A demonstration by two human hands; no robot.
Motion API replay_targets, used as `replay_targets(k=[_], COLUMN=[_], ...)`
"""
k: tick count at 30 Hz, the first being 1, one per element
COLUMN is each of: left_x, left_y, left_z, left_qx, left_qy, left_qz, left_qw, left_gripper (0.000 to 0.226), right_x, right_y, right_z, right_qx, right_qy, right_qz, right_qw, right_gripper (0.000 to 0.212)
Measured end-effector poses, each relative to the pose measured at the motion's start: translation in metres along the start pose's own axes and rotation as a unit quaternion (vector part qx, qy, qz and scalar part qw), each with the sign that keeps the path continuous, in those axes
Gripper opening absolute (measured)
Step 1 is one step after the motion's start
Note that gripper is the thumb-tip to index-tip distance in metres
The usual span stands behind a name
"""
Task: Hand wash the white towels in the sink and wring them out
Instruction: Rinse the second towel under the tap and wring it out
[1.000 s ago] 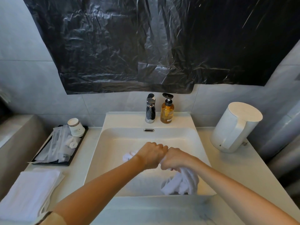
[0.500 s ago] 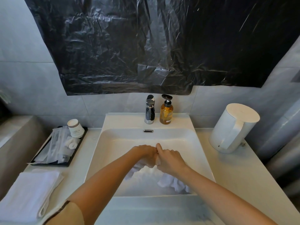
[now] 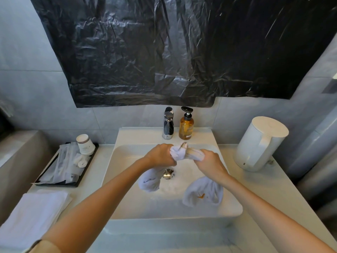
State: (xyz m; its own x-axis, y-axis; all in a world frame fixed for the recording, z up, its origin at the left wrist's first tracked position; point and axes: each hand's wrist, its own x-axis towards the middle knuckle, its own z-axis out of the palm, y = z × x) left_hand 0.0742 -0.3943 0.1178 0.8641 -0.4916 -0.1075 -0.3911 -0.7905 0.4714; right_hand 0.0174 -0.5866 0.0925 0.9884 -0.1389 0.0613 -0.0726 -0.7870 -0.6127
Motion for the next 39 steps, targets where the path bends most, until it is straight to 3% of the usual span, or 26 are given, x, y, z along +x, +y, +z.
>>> replay_targets(k=[4, 6, 8, 10, 12, 15, 19, 23, 29, 33, 37, 39], left_x=[-0.007, -0.012, -0.017, -0.021, -0.021, -0.017, -0.021, -0.021, -0.016, -0.02, -0.028, -0.029], left_y=[0.012, 0.012, 0.013, 0.015, 0.016, 0.015, 0.007, -0.002, 0.004, -0.002, 0.023, 0.051], left_z=[0.004, 0.013, 0.022, 0.026, 0.029, 0.029, 0.02, 0.012, -0.006, -0.022, -0.053, -0.067], left_qx=[-0.068, -0.156, -0.315, -0.47, -0.528, -0.518, -0.493, -0.472, -0.506, -0.498, -0.387, -0.37], left_qy=[0.038, 0.049, 0.058, 0.057, 0.036, 0.025, 0.015, -0.006, 0.033, 0.007, -0.017, -0.011], left_qz=[0.009, -0.004, -0.066, -0.145, -0.169, -0.152, -0.146, -0.083, -0.101, -0.115, -0.022, 0.047], left_qw=[0.997, 0.987, 0.945, 0.869, 0.831, 0.841, 0.857, 0.878, 0.856, 0.86, 0.922, 0.928], left_gripper=[0.039, 0.03, 0.022, 0.021, 0.021, 0.026, 0.07, 0.049, 0.05, 0.092, 0.076, 0.08], right_x=[0.0, -0.001, -0.003, -0.008, -0.014, -0.015, -0.012, -0.012, 0.0, -0.002, -0.007, -0.008], right_y=[-0.003, 0.0, 0.011, 0.022, 0.032, 0.028, 0.002, -0.035, -0.059, -0.064, -0.076, -0.088], right_z=[-0.008, -0.009, -0.014, -0.015, -0.01, -0.008, -0.033, -0.06, -0.105, -0.131, -0.151, -0.164], right_qx=[-0.012, -0.007, 0.04, 0.115, 0.136, 0.145, 0.314, 0.322, 0.366, 0.346, 0.359, 0.392], right_qy=[0.042, 0.002, -0.096, -0.182, -0.205, -0.131, -0.004, 0.03, 0.143, 0.153, 0.157, 0.16], right_qz=[-0.024, 0.002, 0.038, 0.074, 0.1, 0.107, 0.08, -0.078, -0.108, -0.139, -0.168, -0.179], right_qw=[0.999, 1.0, 0.994, 0.974, 0.964, 0.975, 0.946, 0.943, 0.913, 0.915, 0.905, 0.888], right_gripper=[0.01, 0.019, 0.037, 0.054, 0.053, 0.042, 0.013, 0.017, 0.019, 0.015, 0.017, 0.016])
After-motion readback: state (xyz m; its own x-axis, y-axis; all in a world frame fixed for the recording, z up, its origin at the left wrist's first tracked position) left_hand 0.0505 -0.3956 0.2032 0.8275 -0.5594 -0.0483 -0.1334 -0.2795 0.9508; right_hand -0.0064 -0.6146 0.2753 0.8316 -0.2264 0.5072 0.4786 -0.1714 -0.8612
